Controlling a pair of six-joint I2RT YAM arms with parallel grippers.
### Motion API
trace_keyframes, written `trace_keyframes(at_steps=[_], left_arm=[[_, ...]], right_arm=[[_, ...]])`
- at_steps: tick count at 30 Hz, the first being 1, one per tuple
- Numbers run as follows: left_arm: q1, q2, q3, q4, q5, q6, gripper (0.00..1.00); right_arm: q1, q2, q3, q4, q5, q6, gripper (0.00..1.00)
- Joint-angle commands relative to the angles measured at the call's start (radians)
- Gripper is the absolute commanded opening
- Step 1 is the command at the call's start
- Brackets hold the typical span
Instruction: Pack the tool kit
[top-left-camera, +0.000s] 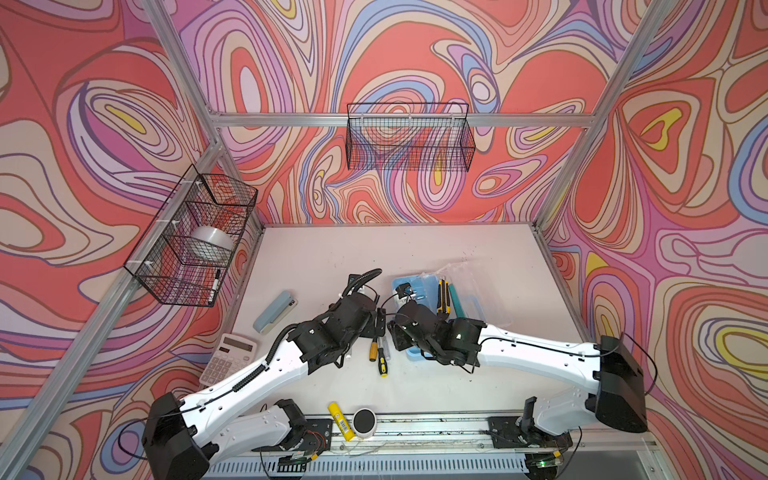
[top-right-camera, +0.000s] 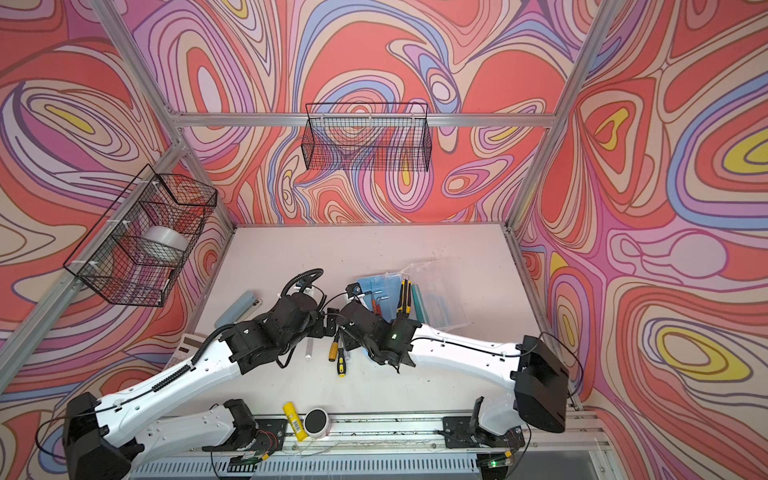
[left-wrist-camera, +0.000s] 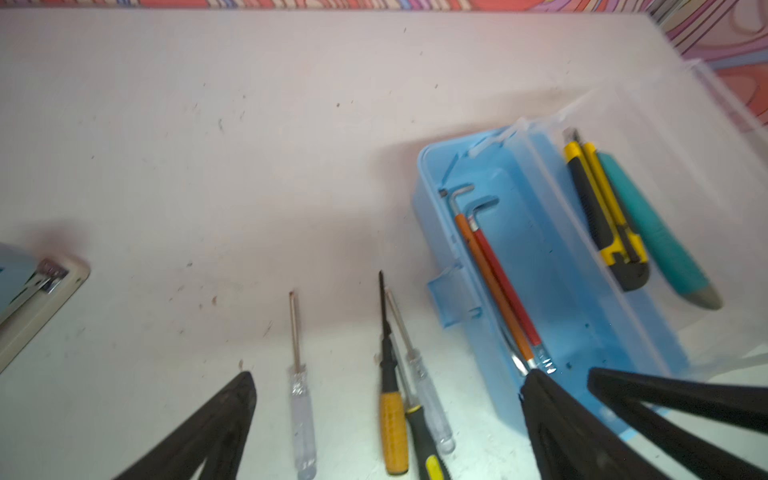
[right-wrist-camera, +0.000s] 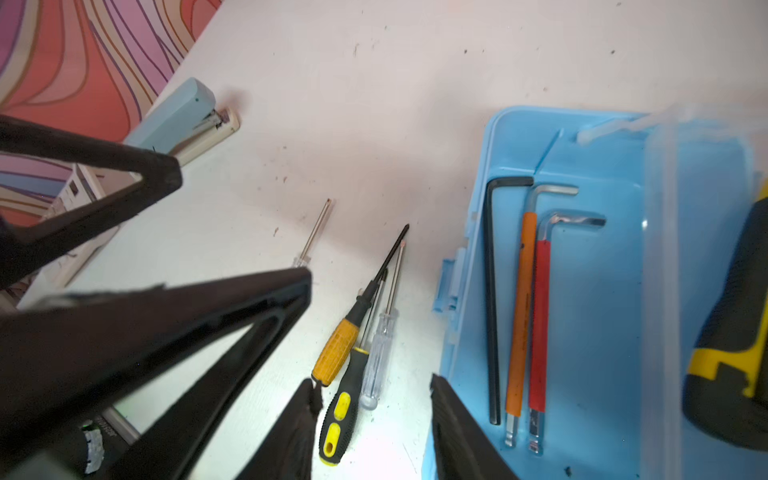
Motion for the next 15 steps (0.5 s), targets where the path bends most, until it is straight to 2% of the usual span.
trace_keyframes(at_steps=[1, 9, 15], left_arm=[[0.024, -0.053, -0.06, -0.135, -0.011, -0.049, 1.0], [0.167, -0.156, -0.208, -0.081, 0.156, -0.11, 0.98], [0.203, -0.106, -0.235, -0.024, 0.195, -0.11, 0.96]], right_arm=[[0.005, 0.055, 0.012, -0.005, -0.022, 0.051, 0.44], [0.006, 0.196, 0.032, 0.012, -0.071, 0.074, 0.42], [0.005, 0.27, 0.068, -0.003, -0.072, 0.072, 0.41]])
